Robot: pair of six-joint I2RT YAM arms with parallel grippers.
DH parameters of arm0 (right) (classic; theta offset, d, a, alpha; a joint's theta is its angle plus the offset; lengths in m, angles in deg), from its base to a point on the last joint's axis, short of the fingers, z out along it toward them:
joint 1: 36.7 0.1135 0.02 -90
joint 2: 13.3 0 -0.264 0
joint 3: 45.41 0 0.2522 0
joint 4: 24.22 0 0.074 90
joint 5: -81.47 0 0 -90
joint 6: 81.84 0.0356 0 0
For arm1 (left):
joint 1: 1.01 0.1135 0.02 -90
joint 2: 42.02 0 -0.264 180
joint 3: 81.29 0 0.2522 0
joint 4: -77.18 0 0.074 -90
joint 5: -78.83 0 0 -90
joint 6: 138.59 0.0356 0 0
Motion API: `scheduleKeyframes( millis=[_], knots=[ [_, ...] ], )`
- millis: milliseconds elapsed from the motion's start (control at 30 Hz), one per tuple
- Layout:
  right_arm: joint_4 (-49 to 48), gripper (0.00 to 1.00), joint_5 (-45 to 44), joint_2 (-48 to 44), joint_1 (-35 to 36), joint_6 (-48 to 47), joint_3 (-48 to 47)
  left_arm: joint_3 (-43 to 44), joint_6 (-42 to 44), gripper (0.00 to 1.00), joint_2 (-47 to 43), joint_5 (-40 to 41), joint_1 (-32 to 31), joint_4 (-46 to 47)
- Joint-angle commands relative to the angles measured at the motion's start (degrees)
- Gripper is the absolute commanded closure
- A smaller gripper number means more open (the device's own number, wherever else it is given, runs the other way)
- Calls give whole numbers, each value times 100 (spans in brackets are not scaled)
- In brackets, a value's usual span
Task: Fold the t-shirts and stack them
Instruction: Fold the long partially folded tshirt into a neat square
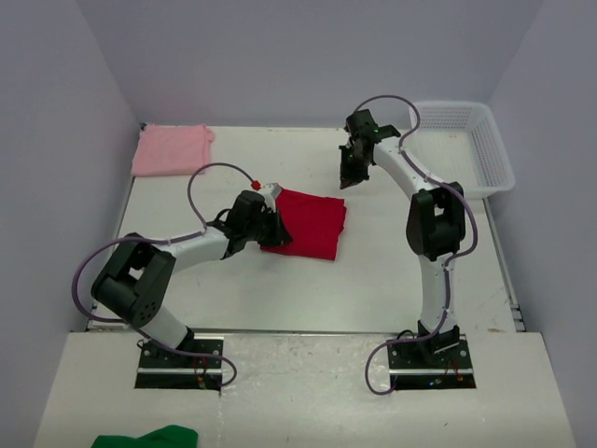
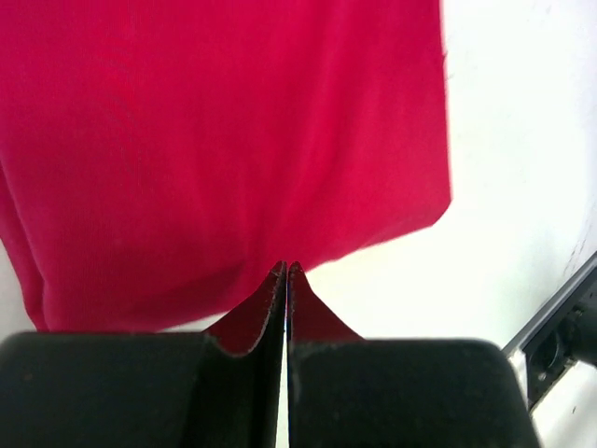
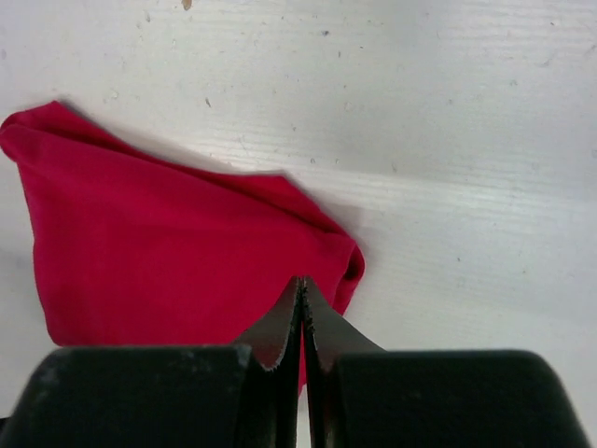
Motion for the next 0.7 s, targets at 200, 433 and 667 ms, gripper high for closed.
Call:
scheduleKeyframes(
  millis=[200,433,667],
  knots=[
    [-268,100,48,-516,-20,-95,815,1023,275,100,248,656,33,-541],
    [-303,100,75,-253,-28,-43,807,1112,257,100,934,708,322,-453],
    [-382,100,101,-33,-20,63,912,892,380,100,979,875,516,-409]
  ],
)
